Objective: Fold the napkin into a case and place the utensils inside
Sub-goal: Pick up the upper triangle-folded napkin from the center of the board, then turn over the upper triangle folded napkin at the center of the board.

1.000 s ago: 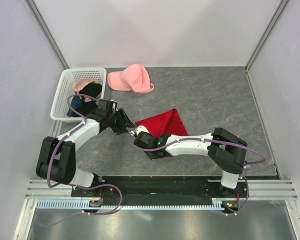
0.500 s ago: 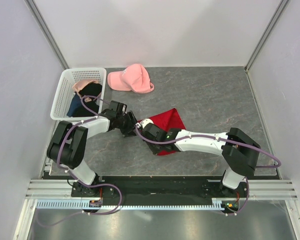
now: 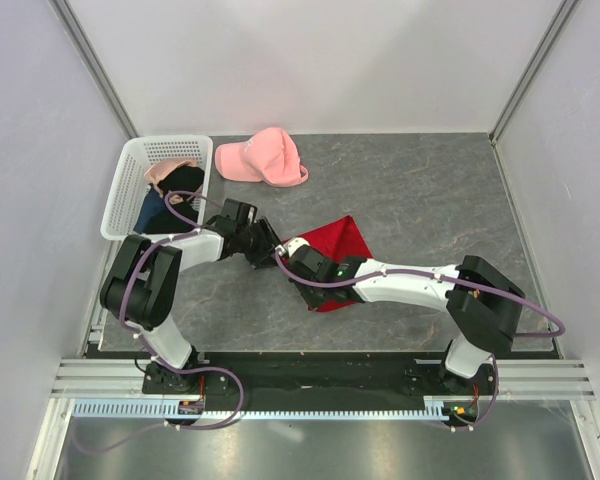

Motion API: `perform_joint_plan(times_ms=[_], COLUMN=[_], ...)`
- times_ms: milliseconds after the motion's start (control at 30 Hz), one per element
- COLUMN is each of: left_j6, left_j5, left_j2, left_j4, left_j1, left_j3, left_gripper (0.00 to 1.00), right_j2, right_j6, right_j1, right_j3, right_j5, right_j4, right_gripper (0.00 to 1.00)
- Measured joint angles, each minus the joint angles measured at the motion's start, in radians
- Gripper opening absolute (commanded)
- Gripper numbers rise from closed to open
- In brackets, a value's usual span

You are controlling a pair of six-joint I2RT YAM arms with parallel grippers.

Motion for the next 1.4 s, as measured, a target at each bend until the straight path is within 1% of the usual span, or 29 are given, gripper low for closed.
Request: perform_joint_plan(times_ms=[100, 167, 233, 300, 333, 467, 600, 700, 800, 867, 967, 1033, 1100, 1200, 1233, 1333, 1400], left_j6=[-0.019, -0.025, -0.030, -0.033, -0.033, -0.029, -0.009, 0.014, 0.042, 0.067, 0.110, 0.146, 0.182, 0.225, 0.235, 0.242, 0.241], left_j5=[0.013, 0.012, 0.008, 0.002, -0.002, -0.023, -0.047, -0.064, -0.068, -0.076, -0.109, -0.153, -0.203, -0.243, -0.253, -0.268, -0.291], left_j2=[0.030, 0.042, 0.053, 0.067, 0.075, 0.082, 0.066, -0.001, -0.132, -0.245, -0.410, -0.513, -0.586, -0.646, -0.650, -0.624, -0.556], left_j4=[0.011, 0.020, 0.021, 0.018, 0.014, -0.021, -0.071, -0.135, -0.227, -0.296, -0.418, -0.521, -0.620, -0.718, -0.737, -0.762, -0.765], left_j1=[-0.002, -0.006, -0.006, -0.006, -0.006, -0.006, -0.008, 0.010, 0.060, 0.115, 0.201, 0.246, 0.266, 0.267, 0.264, 0.229, 0.168], left_j3=[0.022, 0.030, 0.037, 0.043, 0.048, 0.072, 0.093, 0.093, 0.090, 0.090, 0.106, 0.152, 0.224, 0.337, 0.367, 0.391, 0.391], left_gripper=[0.55, 0.46, 0.32, 0.22, 0.13, 0.03, 0.02, 0.02, 0.02, 0.02, 0.02, 0.02, 0.02, 0.02, 0.02, 0.02, 0.02], right_j2=[-0.008, -0.010, -0.013, -0.016, -0.018, -0.026, -0.037, -0.038, -0.021, 0.014, 0.085, 0.128, 0.149, 0.149, 0.147, 0.137, 0.131], right_j6=[0.000, 0.000, 0.000, 0.000, 0.000, -0.002, -0.008, -0.008, -0.006, -0.005, 0.006, 0.029, 0.060, 0.133, 0.164, 0.259, 0.341], right_j1=[-0.003, -0.005, -0.005, -0.005, -0.005, -0.007, -0.009, 0.001, 0.033, 0.061, 0.105, 0.132, 0.146, 0.145, 0.141, 0.117, 0.081], right_j3=[-0.001, -0.001, -0.001, -0.001, -0.001, -0.001, -0.001, 0.002, 0.050, 0.120, 0.263, 0.355, 0.410, 0.418, 0.399, 0.296, 0.175], right_j5=[-0.006, -0.008, -0.009, -0.010, -0.010, -0.014, -0.039, -0.068, -0.096, -0.123, -0.179, -0.229, -0.286, -0.376, -0.401, -0.475, -0.533], right_j4=[0.001, 0.003, 0.004, 0.005, 0.005, 0.010, 0.021, 0.028, 0.046, 0.072, 0.108, 0.157, 0.225, 0.379, 0.451, 0.636, 0.785], right_gripper=[0.00, 0.00, 0.00, 0.00, 0.00, 0.00, 0.00, 0.00, 0.00, 0.00, 0.00, 0.00, 0.00, 0.00, 0.00, 0.00, 0.00])
